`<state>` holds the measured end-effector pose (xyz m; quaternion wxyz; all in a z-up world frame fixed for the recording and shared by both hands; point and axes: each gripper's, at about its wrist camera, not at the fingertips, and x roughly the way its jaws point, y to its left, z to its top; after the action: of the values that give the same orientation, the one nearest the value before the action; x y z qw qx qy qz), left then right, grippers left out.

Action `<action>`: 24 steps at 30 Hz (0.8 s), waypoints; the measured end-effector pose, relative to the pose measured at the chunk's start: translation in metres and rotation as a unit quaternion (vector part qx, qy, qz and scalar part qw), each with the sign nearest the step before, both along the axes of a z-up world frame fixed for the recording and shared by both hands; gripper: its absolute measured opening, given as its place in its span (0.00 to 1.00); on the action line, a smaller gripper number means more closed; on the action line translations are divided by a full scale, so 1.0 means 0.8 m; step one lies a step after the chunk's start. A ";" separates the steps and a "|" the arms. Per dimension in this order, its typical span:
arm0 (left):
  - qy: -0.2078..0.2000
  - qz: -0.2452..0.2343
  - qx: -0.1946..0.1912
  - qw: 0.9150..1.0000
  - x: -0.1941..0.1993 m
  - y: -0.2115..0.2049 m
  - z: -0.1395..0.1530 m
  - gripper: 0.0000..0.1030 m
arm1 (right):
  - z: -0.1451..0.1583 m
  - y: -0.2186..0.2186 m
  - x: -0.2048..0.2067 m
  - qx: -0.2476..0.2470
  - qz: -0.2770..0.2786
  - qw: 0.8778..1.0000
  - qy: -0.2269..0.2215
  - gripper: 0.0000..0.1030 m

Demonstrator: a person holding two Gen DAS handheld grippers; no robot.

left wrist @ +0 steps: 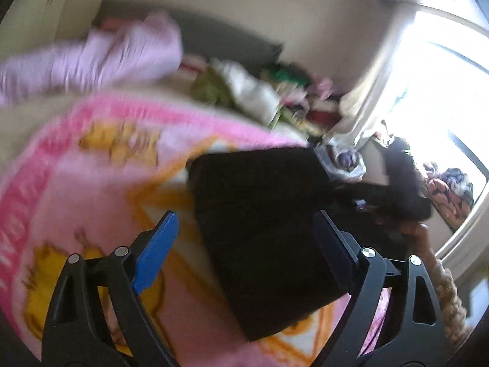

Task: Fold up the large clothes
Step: 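Lift and fold the black jacket over in half with both tools, then lay the folded jacket down and open the right tool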

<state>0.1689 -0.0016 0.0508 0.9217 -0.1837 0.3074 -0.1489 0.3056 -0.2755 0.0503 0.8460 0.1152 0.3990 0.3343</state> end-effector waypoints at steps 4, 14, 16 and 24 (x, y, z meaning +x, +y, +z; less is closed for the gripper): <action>0.094 -0.048 -0.059 0.993 0.048 -0.020 -0.068 0.80 | -0.030 -0.039 0.015 0.011 -0.022 1.000 0.008 0.19; 0.134 -0.100 -0.034 0.985 0.075 -0.086 -0.116 0.80 | -0.090 -0.125 0.001 0.056 -0.115 0.988 0.091 0.82; 0.130 -0.101 -0.029 0.986 0.077 -0.087 -0.116 0.80 | -0.080 -0.126 -0.025 0.061 -0.095 0.989 0.094 0.88; 0.123 -0.092 -0.007 0.988 0.072 -0.096 -0.110 0.80 | -0.080 -0.089 -0.092 0.025 -0.051 0.995 0.081 0.32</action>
<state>0.2268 -0.0785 -0.0370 0.8583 -0.1778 0.4326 -0.2112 0.2322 -0.3465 -0.0135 0.8238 0.1834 0.4512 0.2903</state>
